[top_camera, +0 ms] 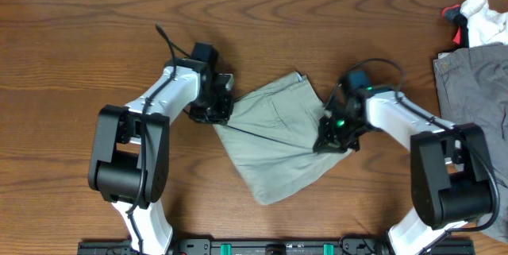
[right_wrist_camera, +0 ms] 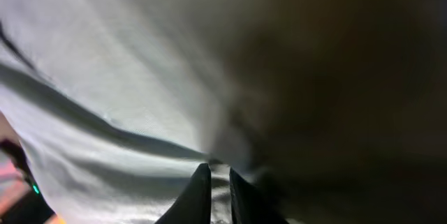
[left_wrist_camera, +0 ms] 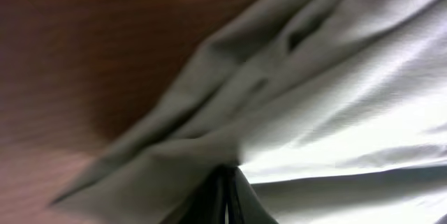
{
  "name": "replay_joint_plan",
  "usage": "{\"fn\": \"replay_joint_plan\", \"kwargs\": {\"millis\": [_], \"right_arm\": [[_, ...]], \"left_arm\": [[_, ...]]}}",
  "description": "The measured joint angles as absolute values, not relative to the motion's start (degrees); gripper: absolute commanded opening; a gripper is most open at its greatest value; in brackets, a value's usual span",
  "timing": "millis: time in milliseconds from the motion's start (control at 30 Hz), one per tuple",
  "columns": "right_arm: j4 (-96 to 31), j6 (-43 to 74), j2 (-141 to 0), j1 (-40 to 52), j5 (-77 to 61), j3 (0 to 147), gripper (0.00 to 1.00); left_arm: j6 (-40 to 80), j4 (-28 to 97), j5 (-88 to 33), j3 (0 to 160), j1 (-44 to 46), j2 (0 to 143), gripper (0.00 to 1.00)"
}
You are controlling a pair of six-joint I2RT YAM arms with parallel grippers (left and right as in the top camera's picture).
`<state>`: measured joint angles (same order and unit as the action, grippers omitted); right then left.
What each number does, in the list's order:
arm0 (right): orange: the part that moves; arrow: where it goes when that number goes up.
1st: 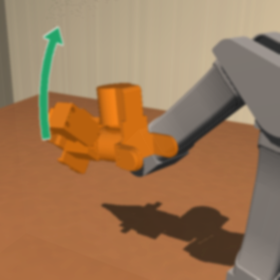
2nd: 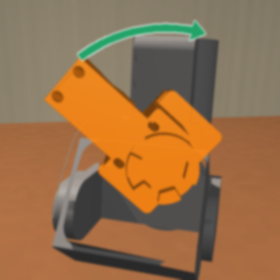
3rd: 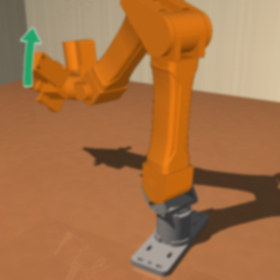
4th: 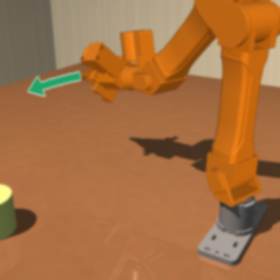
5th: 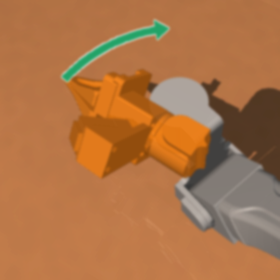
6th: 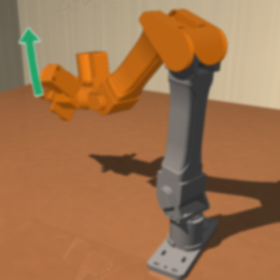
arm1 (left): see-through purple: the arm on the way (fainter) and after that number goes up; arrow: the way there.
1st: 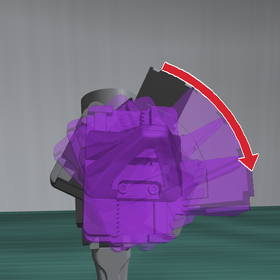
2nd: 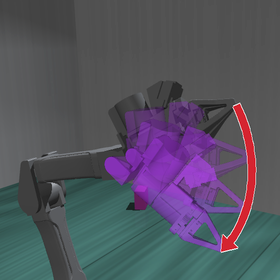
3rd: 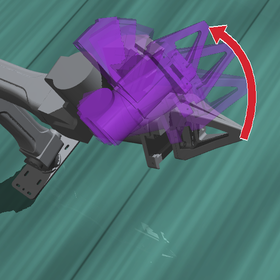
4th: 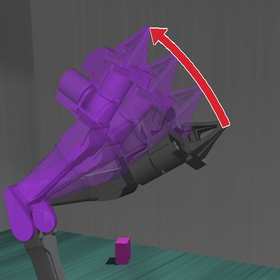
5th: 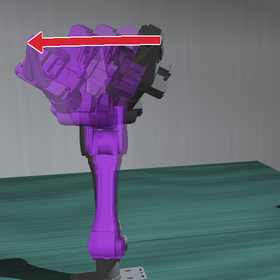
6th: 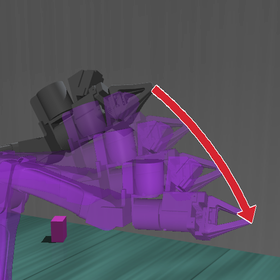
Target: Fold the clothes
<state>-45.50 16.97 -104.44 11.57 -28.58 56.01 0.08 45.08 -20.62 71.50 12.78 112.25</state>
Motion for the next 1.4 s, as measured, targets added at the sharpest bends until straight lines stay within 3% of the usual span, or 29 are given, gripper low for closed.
{"fn": "replay_joint_plan", "kwargs": {"millis": [267, 333, 367, 467, 567, 800, 1067, 1400], "right_arm": [[-30.8, 15.2, -106.1, 7.7, -17.6, 63.1, 0.22], [-31.5, 13.6, -106.4, 7.5, -15.9, 66.2, 0.29], [-32.4, 13.1, -106.4, 7.5, -15.8, 67.6, 0.33], [-40.5, 10.5, -106.5, 7.6, -17.3, 74.6, 0.37], [-49.0, 8.8, -106.5, 7.6, -20.1, 80.1, 0.37], [-64.0, 7.7, -106.3, 9.3, -24.3, 81.1, 0.31], [-56.1, 13.4, -106.3, 16.8, -23.7, 66.0, 0.24], [-52.6, 24.5, -104.3, 15.2, -15.9, 58.7, 0.25]], "left_arm": [[1.5, 50.5, -17.7, 71.5, 10.3, 112.0, 0.07], [1.6, 50.7, -18.2, 71.5, 10.3, 111.2, 0.17], [1.5, 50.7, -18.5, 71.5, 10.4, 110.7, 0.17], [1.6, 49.2, -19.8, 71.4, 10.4, 106.7, 0.36], [1.8, 45.9, -21.8, 71.4, 10.4, 101.8, 0.4], [1.3, 39.7, -28.1, 71.4, 12.2, 100.3, 0.34], [-4.0, 36.3, -29.6, 71.4, 20.9, 107.3, 0.19], [-6.1, 42.9, -23.3, 71.4, 22.5, 111.9, 0.09]]}}
